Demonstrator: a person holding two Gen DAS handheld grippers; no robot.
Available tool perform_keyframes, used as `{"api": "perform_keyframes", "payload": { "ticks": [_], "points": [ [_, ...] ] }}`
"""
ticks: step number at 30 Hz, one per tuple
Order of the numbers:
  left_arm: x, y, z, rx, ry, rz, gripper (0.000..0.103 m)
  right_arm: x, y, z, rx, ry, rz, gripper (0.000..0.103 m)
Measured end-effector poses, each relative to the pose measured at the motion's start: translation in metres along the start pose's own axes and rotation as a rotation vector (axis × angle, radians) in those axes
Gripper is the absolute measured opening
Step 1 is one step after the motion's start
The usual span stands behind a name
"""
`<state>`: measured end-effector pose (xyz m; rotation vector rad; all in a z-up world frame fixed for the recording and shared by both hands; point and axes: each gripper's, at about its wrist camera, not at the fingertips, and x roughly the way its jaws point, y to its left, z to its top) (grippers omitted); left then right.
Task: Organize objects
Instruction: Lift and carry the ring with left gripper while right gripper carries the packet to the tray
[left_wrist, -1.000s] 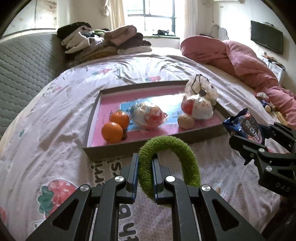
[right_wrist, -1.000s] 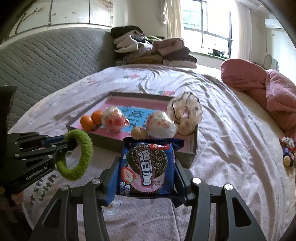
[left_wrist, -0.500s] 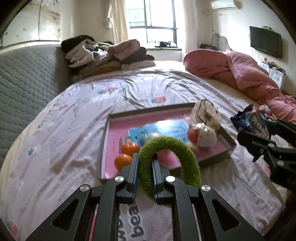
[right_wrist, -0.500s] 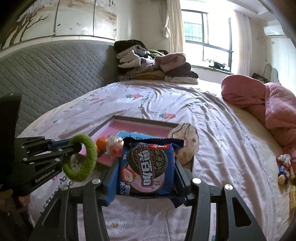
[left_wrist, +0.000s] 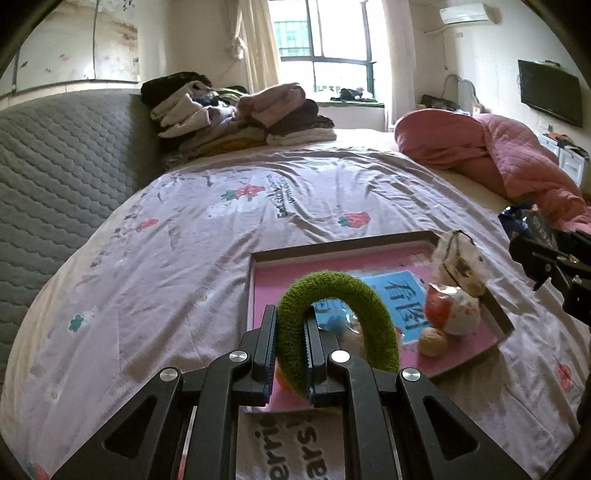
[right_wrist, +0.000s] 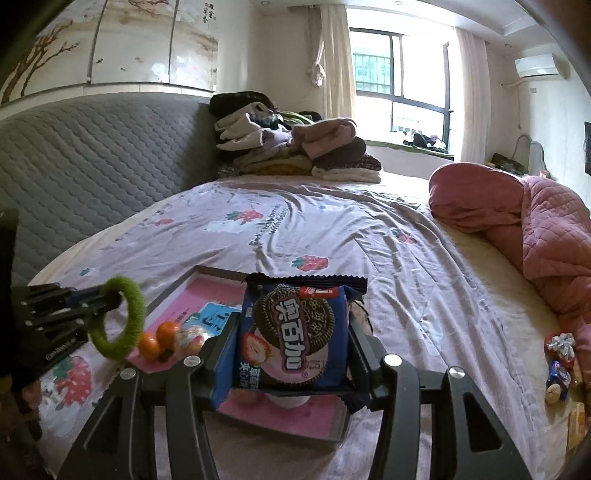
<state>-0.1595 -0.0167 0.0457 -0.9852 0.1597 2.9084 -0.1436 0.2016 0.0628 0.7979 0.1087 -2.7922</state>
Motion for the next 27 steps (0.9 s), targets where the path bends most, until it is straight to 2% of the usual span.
{"api": "perform_keyframes", "payload": {
  "ticks": [14, 27],
  "points": [
    [0.048, 0.003, -0.011, 0.011, 0.086, 0.014, 0.012, 0.048, -0.014, -0.021, 0.000, 0.108, -0.030, 0.052],
    [0.055, -0.014, -0.026, 0.047, 0.108, -0.006, 0.012, 0.057, -0.008, -0.044, 0.005, 0.133, -0.007, 0.052]
  ]
}}
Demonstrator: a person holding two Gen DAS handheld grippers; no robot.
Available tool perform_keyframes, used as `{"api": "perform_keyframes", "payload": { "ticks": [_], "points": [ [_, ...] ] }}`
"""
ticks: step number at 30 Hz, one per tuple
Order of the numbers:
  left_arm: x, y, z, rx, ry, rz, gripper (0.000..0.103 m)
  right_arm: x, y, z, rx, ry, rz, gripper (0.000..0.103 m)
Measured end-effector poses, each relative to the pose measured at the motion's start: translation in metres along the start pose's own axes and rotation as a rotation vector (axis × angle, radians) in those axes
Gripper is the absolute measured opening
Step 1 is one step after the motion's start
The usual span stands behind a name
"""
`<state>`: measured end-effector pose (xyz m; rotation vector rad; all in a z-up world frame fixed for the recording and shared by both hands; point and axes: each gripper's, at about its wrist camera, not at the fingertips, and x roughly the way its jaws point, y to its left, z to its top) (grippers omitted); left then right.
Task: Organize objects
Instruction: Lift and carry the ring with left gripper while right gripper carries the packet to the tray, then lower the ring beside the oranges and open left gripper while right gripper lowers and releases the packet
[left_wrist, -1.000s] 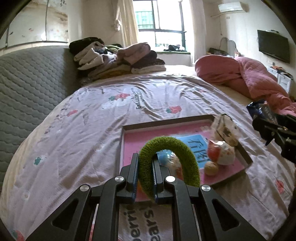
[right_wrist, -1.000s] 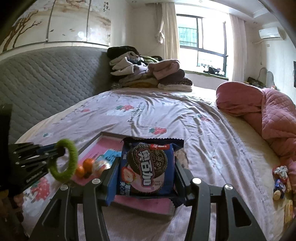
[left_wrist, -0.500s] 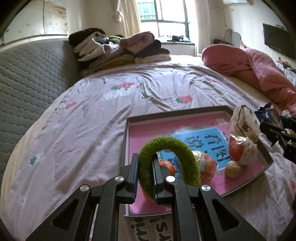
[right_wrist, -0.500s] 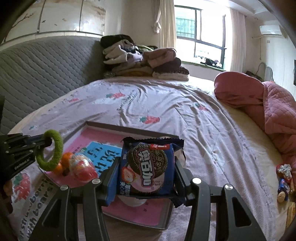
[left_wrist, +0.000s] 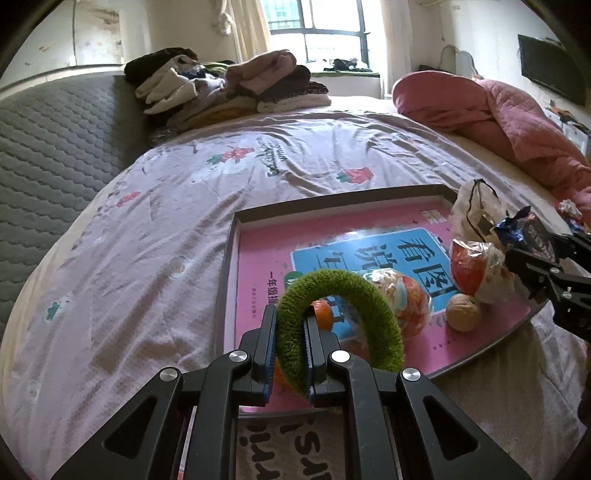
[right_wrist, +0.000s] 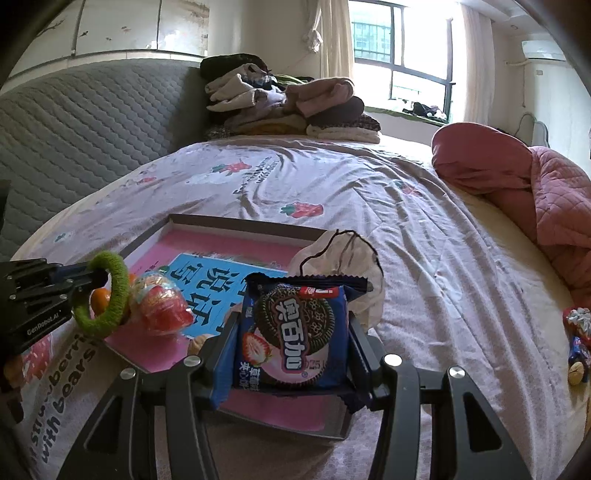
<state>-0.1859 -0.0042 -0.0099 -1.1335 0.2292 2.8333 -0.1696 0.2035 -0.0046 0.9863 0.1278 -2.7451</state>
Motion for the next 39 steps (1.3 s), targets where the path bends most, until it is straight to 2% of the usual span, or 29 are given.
{"api": "perform_keyframes", "payload": {
  "ticks": [12, 39],
  "points": [
    [0.003, -0.012, -0.007, 0.028, 0.006, -0.012, 0.013, 0.023, -0.009, -0.014, 0.054, 0.054, 0.018, 0.053],
    [0.001, -0.019, -0.012, 0.056, -0.007, 0.010, 0.015, 0.024, 0.000, -0.018, 0.011, 0.074, -0.005, 0.053]
  ]
}}
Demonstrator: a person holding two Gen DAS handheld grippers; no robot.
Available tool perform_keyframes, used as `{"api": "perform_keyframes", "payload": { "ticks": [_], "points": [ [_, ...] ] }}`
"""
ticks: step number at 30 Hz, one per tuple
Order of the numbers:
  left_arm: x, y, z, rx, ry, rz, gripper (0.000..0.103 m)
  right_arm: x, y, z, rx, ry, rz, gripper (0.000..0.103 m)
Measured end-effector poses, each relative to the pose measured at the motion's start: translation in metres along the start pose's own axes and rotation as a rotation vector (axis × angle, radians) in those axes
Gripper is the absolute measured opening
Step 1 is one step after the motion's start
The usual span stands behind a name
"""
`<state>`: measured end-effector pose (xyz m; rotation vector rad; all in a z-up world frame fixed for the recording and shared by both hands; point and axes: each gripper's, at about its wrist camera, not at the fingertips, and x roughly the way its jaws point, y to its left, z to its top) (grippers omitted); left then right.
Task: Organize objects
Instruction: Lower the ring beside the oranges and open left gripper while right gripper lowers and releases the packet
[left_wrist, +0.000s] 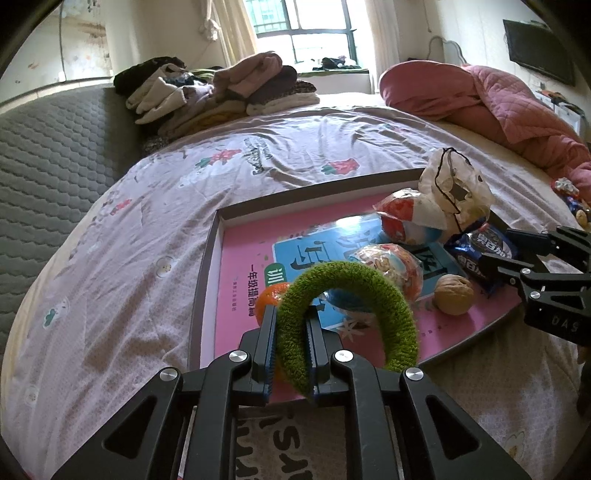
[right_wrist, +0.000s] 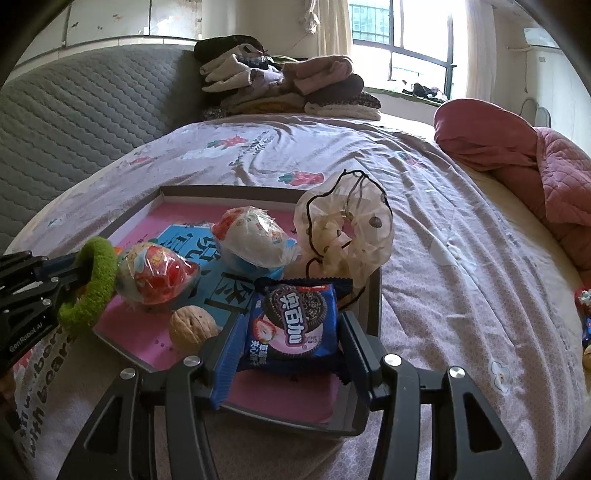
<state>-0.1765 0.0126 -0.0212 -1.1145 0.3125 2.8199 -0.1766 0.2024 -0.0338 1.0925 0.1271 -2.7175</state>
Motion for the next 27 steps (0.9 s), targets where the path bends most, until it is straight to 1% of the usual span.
{"api": "perform_keyframes", "payload": {
  "ticks": [11, 19, 27],
  "points": [
    [-0.001, 0.000, -0.001, -0.002, -0.004, 0.006, 0.016, -0.002, 0.001, 0.002, 0.010, 0.005, -0.003, 0.053],
    [0.005, 0.012, 0.003, -0.057, 0.004, 0.000, 0.017, -0.005, 0.001, 0.005, 0.010, -0.004, 0.003, 0.053],
    [0.009, 0.012, 0.008, -0.052, -0.011, 0.008, 0.017, -0.005, 0.001, 0.005, 0.006, 0.001, 0.001, 0.053]
  ]
}}
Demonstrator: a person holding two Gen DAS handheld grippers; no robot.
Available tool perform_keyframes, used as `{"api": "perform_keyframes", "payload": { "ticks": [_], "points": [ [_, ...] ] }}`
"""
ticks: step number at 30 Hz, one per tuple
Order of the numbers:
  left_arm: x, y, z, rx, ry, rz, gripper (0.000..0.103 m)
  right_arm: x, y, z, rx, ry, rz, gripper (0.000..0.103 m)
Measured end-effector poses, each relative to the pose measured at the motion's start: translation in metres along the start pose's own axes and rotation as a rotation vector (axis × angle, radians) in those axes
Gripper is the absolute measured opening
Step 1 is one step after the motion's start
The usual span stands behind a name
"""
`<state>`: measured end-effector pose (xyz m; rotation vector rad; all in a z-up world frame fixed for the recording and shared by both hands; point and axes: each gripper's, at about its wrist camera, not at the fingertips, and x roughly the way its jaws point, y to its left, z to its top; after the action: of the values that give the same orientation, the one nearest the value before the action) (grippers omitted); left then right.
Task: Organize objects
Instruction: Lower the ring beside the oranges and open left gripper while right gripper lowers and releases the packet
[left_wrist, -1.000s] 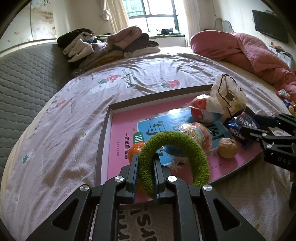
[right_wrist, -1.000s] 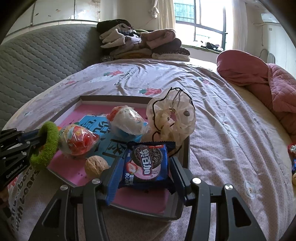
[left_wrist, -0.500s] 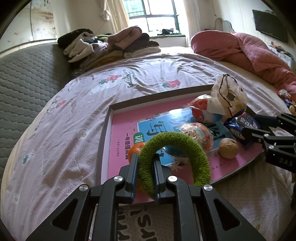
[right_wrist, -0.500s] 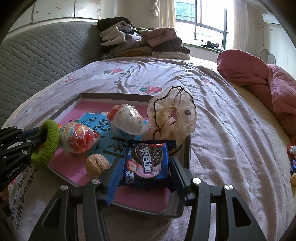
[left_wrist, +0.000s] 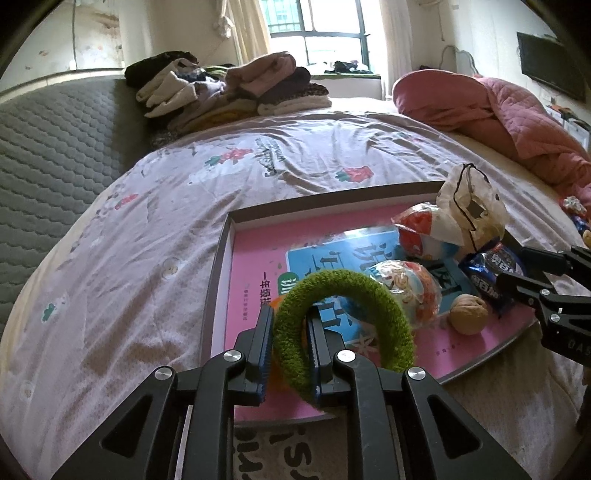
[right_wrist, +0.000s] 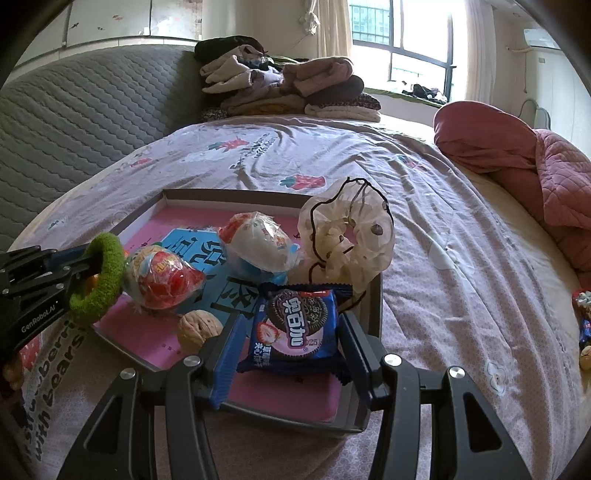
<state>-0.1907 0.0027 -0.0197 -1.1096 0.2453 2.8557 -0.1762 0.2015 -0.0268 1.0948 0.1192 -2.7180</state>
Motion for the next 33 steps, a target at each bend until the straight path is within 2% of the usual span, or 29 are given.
{"api": "perform_keyframes", "payload": {
  "ticks": [7, 10, 12, 14, 17, 24, 33],
  "points": [
    [0.005, 0.000, 0.000, 0.008, 0.013, -0.009, 0.019, 0.000, 0.000, -0.001, 0.001, 0.005, 0.001, 0.053],
    [0.008, 0.000, 0.000, -0.002, 0.028, -0.023, 0.028, 0.000, 0.000, -0.001, 0.001, 0.009, -0.004, 0.053],
    [0.009, 0.000, 0.000, -0.005, 0.029, -0.028, 0.040, 0.001, 0.000, -0.002, 0.002, 0.011, -0.005, 0.053],
    [0.010, 0.000, 0.001, -0.003, 0.031, -0.024, 0.047, 0.000, 0.000, -0.002, 0.002, 0.010, -0.006, 0.053],
    [0.013, 0.001, 0.001, -0.009, 0.037, -0.022, 0.048, 0.000, 0.000, -0.002, 0.002, 0.011, -0.006, 0.053],
    [0.018, 0.003, 0.004, -0.010, 0.040, -0.008, 0.059, -0.001, -0.001, -0.003, 0.001, 0.017, -0.007, 0.053],
    [0.023, 0.003, 0.009, -0.005, 0.046, 0.005, 0.061, 0.000, -0.002, -0.003, -0.001, 0.020, -0.010, 0.053]
  ]
}}
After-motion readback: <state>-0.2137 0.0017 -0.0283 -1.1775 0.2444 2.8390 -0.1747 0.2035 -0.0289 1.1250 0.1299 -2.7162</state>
